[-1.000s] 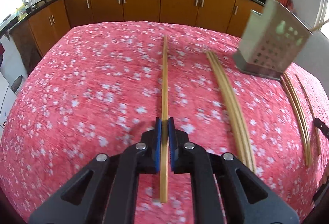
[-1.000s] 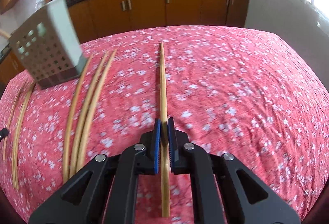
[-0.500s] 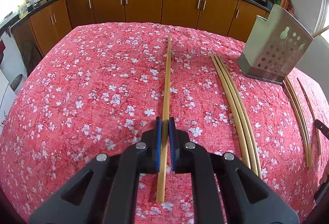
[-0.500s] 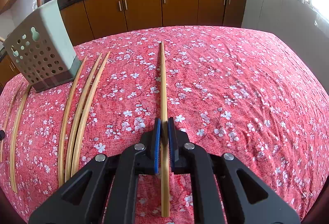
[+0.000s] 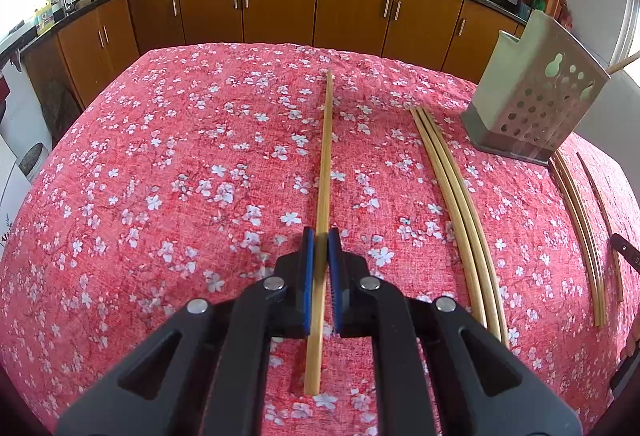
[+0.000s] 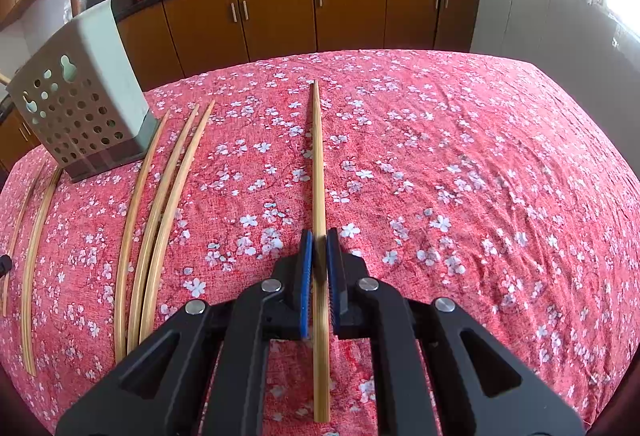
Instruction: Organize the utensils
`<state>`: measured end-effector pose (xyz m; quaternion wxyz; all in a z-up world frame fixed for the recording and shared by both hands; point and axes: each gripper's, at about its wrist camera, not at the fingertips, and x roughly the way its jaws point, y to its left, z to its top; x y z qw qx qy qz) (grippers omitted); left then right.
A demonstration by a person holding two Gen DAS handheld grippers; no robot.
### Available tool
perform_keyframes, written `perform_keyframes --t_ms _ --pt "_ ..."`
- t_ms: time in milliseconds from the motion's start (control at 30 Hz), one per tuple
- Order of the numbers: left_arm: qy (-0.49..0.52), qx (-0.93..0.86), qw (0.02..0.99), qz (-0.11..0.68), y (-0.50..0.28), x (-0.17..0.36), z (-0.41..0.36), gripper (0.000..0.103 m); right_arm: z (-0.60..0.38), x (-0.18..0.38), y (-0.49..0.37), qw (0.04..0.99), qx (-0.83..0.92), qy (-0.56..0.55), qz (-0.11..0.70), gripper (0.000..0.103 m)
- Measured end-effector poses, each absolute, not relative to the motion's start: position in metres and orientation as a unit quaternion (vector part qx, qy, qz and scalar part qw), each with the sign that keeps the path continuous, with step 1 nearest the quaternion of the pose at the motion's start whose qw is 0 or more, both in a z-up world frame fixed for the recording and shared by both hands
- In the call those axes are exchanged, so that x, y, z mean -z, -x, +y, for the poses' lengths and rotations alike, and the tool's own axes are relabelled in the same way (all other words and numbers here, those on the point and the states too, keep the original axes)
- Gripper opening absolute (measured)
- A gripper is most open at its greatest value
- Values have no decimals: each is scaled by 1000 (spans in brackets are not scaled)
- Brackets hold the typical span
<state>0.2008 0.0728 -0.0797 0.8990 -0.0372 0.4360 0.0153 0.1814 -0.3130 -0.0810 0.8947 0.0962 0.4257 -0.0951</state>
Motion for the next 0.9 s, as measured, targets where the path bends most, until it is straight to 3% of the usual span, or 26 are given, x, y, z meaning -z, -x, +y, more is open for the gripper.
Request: perform_keyframes --t_ms 900 --pt "31 -17 898 438 -203 81 69 10 -317 83 -180 894 89 -118 422 9"
